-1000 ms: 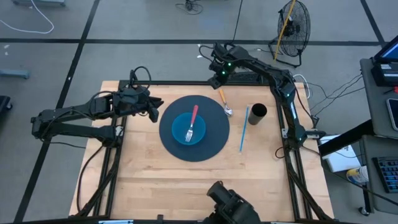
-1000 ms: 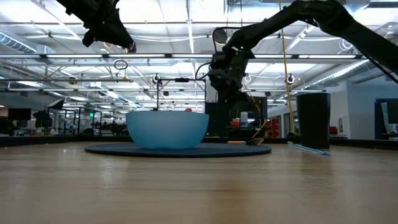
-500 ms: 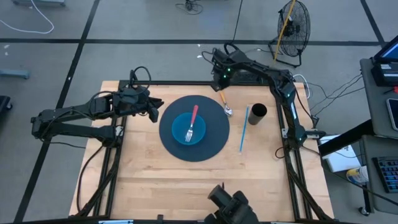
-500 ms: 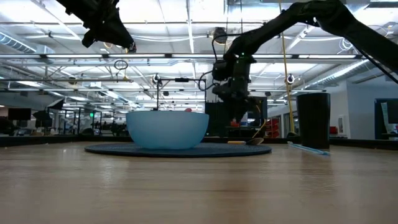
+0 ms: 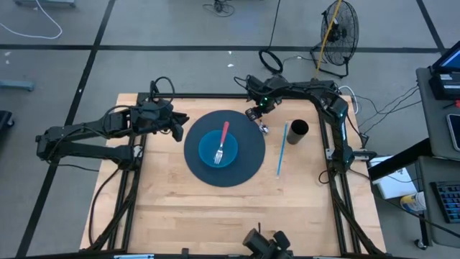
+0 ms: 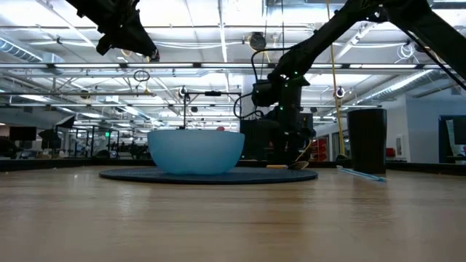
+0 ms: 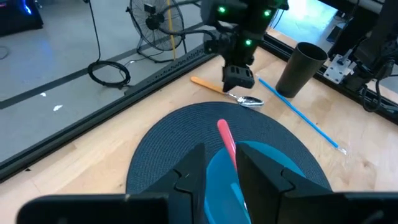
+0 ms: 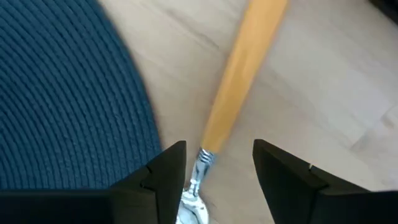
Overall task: Pick & Place Utensil
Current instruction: Put the yellow spoon into the blue bowl on the blue mat
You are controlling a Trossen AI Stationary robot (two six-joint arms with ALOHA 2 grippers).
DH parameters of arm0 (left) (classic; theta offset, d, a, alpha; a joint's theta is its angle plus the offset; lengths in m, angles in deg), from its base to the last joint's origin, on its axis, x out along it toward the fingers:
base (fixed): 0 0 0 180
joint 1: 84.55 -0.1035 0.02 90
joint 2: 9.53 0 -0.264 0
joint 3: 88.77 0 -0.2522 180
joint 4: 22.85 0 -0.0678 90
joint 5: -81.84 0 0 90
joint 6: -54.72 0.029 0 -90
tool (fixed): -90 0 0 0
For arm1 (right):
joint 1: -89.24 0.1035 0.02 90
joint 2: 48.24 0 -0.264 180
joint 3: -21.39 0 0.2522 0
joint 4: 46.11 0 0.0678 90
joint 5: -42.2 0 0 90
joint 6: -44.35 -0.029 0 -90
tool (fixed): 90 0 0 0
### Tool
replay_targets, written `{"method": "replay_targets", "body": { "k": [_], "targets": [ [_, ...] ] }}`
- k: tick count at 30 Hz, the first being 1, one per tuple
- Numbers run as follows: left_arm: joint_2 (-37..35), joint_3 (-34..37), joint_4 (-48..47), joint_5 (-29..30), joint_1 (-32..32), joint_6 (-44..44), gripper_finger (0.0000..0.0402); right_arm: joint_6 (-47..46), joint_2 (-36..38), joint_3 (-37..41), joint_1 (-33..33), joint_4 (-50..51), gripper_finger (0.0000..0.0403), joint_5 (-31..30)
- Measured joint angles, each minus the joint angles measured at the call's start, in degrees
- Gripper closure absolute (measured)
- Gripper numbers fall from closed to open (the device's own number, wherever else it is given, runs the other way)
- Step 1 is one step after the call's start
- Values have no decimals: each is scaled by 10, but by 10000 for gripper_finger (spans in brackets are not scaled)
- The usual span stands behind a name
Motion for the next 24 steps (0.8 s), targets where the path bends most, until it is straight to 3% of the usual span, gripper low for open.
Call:
{"method": "replay_targets", "body": {
  "k": [7,24],
  "targets": [
    [0,0,1,5,0,-1,311,-11,14,43,1,-38,210,12],
    [0,0,2,5,0,-9,311,-30,14,43,1,-84,234,15]
  ]
}}
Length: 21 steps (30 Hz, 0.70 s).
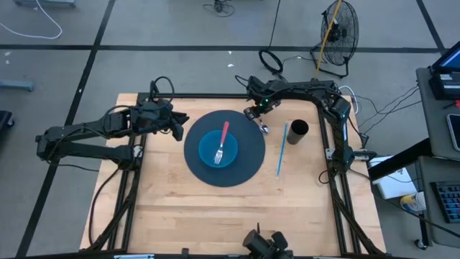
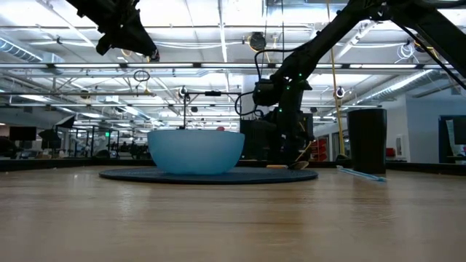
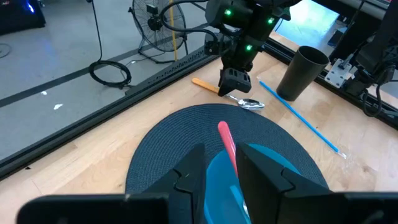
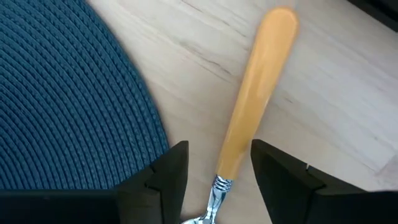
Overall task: Pick & Place Utensil
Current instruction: Put the yellow spoon into the blue bowl on the blue mat
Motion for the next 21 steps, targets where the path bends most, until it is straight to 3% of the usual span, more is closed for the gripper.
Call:
{"method": "replay_targets", "body": {
  "k": [11,21],
  "targets": [
    [0,0,0,0,0,3,311,-4,0,0,-3,3,234,-22],
    [0,0,-1,0,0,3,311,-24,-19,-2,-4,20,234,3]
  ]
}}
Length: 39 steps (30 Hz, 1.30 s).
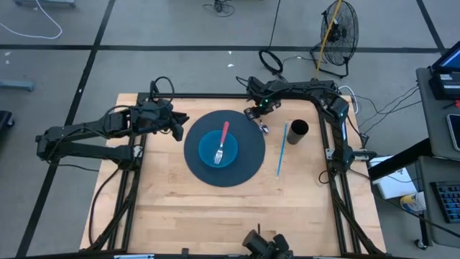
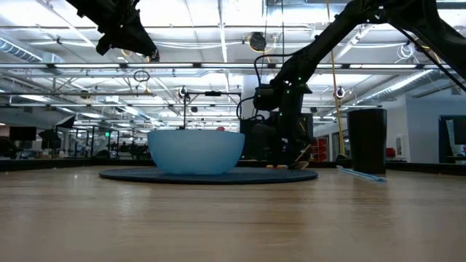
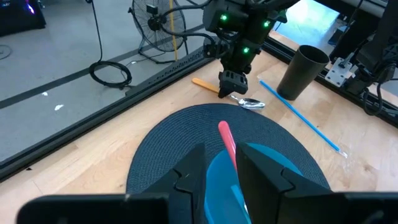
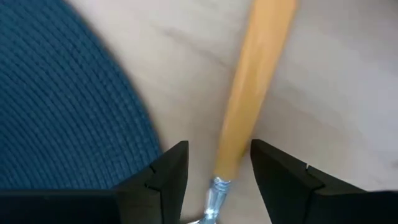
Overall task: Pick & Place Utensil
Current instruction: Put the yellow spoon into the blue bowl on the blue mat
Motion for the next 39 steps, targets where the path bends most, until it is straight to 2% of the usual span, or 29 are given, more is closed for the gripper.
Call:
{"method": "replay_targets", "body": {
  "k": [10,19,22,39],
  "targets": [
    [0,0,-2,0,0,0,311,-4,-2,-1,-2,14,245,-10],
    [0,0,-2,4,0,2,311,10,-3,0,-4,27,340,-20],
    [0,0,-2,5,0,3,311,14,-3,0,-4,29,360,-20],
    [0,0,-2,5,0,7,311,26,-3,1,-4,26,363,-20]
  ]
}}
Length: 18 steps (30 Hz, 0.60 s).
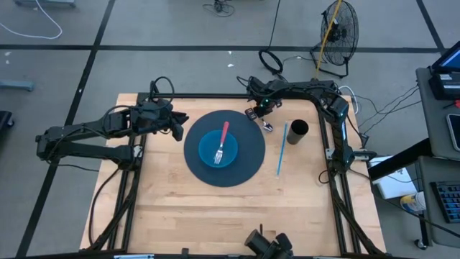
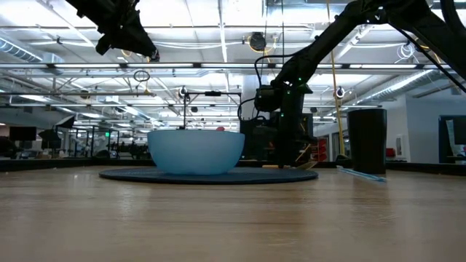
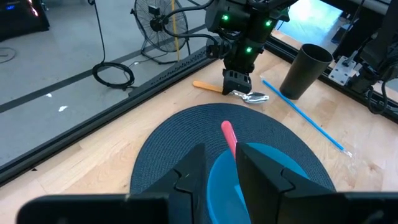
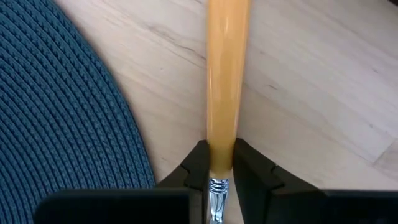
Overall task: Pick & Place Utensil
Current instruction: Put the yellow spoon into the blue bowl on the blue mat
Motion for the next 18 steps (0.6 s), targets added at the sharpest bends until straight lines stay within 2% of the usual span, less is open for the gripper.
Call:
{"method": "replay_targets", "body": {
  "k": [11,18],
  "targets": [
    [0,0,1,0,0,-4,311,17,16,2,10,11,363,2],
    [0,0,1,0,0,-6,311,22,51,2,13,4,363,1]
  ]
}}
